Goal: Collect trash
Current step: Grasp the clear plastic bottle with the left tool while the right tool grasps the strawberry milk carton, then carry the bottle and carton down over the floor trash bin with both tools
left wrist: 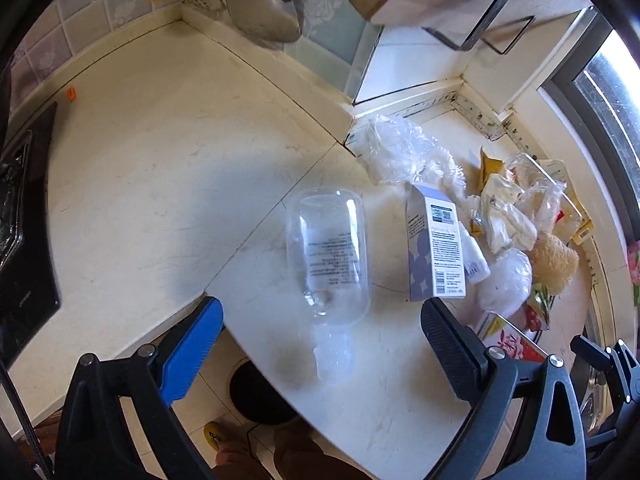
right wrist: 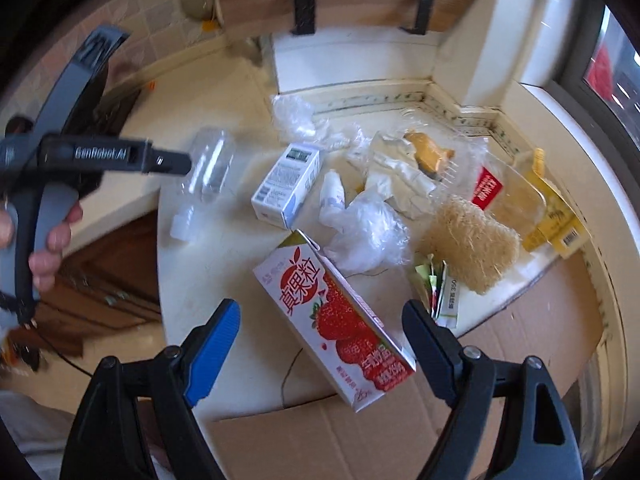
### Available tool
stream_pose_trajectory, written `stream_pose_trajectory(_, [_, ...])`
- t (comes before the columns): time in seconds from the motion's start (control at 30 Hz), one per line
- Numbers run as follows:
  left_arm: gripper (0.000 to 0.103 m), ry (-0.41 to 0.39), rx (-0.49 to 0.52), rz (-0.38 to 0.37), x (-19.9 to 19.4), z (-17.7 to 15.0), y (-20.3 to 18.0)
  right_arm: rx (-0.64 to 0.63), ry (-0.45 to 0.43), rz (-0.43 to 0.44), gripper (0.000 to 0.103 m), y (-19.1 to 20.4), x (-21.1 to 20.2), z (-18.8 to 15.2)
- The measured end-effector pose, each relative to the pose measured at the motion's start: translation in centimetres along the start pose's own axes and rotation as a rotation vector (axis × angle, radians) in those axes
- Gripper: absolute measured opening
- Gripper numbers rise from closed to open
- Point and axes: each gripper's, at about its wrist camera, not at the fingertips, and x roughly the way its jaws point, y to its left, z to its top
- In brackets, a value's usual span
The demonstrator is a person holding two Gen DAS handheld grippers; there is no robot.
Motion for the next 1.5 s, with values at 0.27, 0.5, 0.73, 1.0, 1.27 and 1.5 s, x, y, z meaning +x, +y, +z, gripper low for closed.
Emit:
stream_pose_trajectory(0.27, [0.088,-0.013,-0.047,-0.02,3.2,0.8,-0.3,-0.132,0.05,-0.047,0.084,1.0,2.6,-0.4])
stream_pose_trajectory(0.5, [0.059,0.005,-0.082,-0.031,5.3,1.3,0.1,-0.198,0.078,-0.065,0.069,1.4,3.9,-0.8])
stream_pose_trajectory(0.73, [0.054,-0.003,-0.084,-0.032,6.0,0.9,0.0,-0.174,0.076,-0.052,0.064,1.0,4.2,-0.8])
stream_pose_trajectory(1.0, [0.052,-0.014,-0.018,-0.032,4.7,0.2,-0.4,-0.097,0.054,-0.021,0.057,1.0,3.0,-0.6])
stream_pose_trajectory(1.27, [0.052,-0.049,0.041,-0.024,1.2,-1.0,-0.8,-0.028,-0.01,-0.005,0.056,1.8,0.4,-0.2])
stream_pose_trajectory(1.5, [0.052,-0.097,0.097,-0.008,-2.7,-2.6,-1.1,0.068,-0.066,0.004,0.056,1.8,-2.3,-0.1])
